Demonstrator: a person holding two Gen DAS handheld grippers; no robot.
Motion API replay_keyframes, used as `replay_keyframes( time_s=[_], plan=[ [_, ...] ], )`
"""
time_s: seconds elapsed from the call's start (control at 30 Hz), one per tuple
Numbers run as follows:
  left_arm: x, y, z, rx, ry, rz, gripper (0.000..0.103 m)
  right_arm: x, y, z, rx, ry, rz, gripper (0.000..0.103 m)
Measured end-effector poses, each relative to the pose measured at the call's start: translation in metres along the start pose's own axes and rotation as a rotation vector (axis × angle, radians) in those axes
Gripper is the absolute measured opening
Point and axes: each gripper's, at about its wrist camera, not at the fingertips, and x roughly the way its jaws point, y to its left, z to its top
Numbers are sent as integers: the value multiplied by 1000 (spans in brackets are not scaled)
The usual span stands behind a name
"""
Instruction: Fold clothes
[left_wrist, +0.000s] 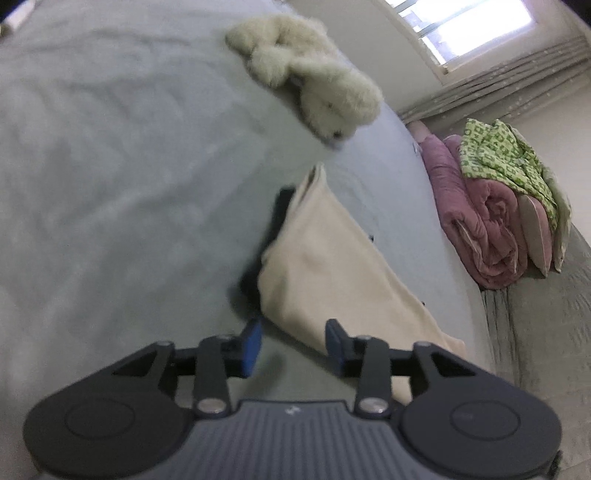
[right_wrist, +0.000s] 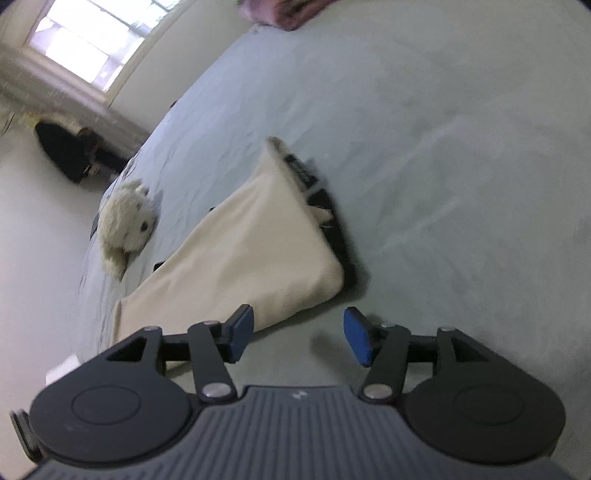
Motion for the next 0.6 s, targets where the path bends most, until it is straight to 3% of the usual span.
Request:
replay_keyframes(
  time_s=[0.2, 0.6],
  plan=[
    [14, 3, -4, -41, -12, -42, 60, 9, -14, -5, 113, -21, 57, 62],
    [31, 8, 7, -70, -101, -120, 64, 23, -12, -11, 128, -180, 85, 63]
  ],
)
